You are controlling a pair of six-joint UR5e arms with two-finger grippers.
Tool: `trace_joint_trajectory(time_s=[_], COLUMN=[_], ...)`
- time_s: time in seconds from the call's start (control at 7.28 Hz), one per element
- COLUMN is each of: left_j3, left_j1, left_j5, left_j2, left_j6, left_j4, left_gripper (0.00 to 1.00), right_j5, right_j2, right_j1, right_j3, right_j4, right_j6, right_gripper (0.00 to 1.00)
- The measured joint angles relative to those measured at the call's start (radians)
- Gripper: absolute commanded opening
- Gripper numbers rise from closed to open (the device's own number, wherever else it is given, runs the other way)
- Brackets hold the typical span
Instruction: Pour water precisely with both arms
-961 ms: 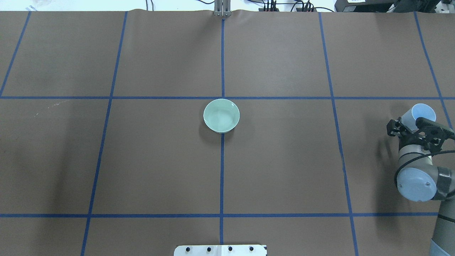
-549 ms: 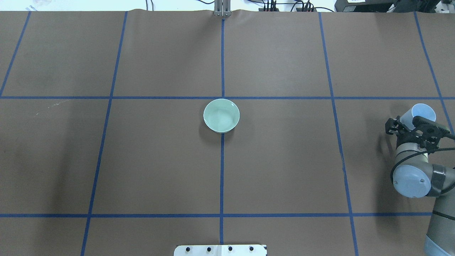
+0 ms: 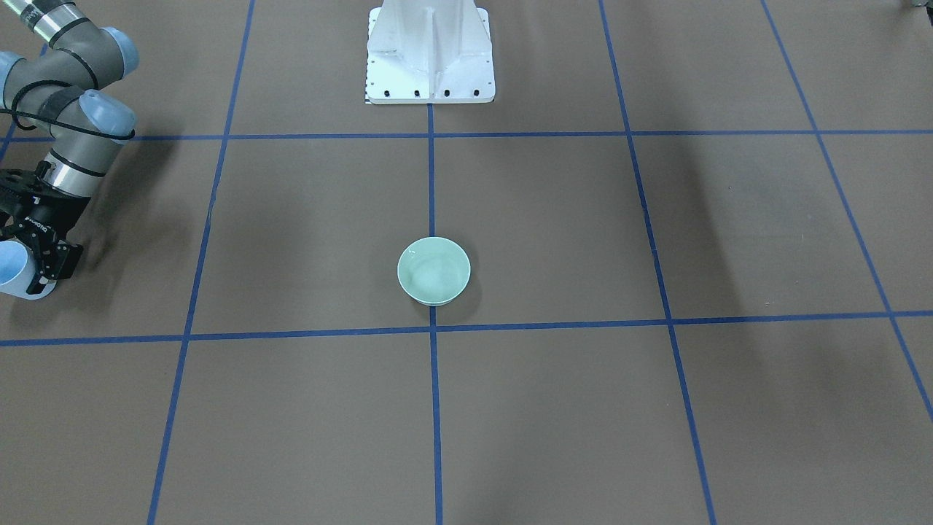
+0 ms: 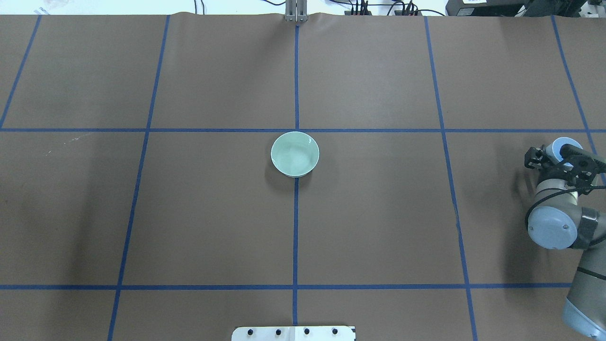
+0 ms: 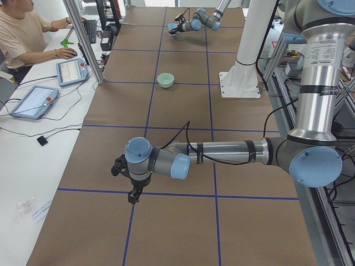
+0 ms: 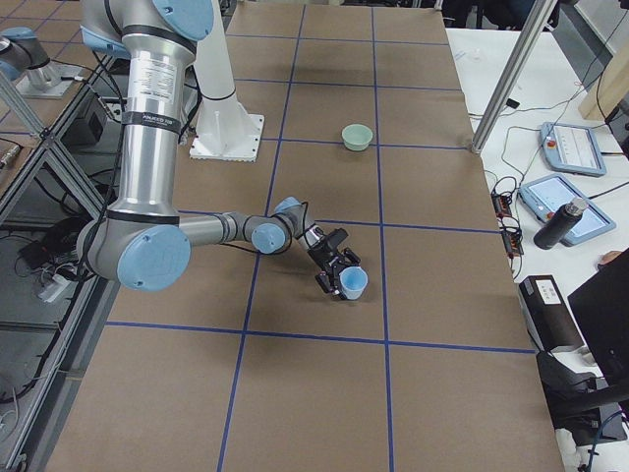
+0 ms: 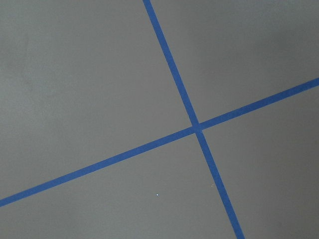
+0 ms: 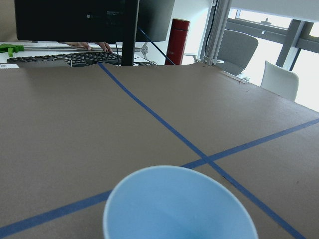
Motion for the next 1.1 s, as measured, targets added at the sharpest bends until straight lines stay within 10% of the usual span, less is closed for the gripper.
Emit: trace_joint_trajectory(time_s=[0.14, 1.1], left_j3=[0.001, 0.003], left_j1=[0.0, -0.001], left_j5=[0.0, -0.001], left_j2=[0.0, 0.02], left_j6=[0.0, -0.095], left_j4=[0.0, 0.007], left_gripper=[1.0, 1.0], right_j5=[-0.001, -0.005], right_j2=[0.016, 0.082], right_j1=[0.006, 0.111], right_j3=[-0.015, 0.082], right_j4=[0.001, 0.018], right_j6=[0.003, -0.215], right_gripper=[0.0, 0.0])
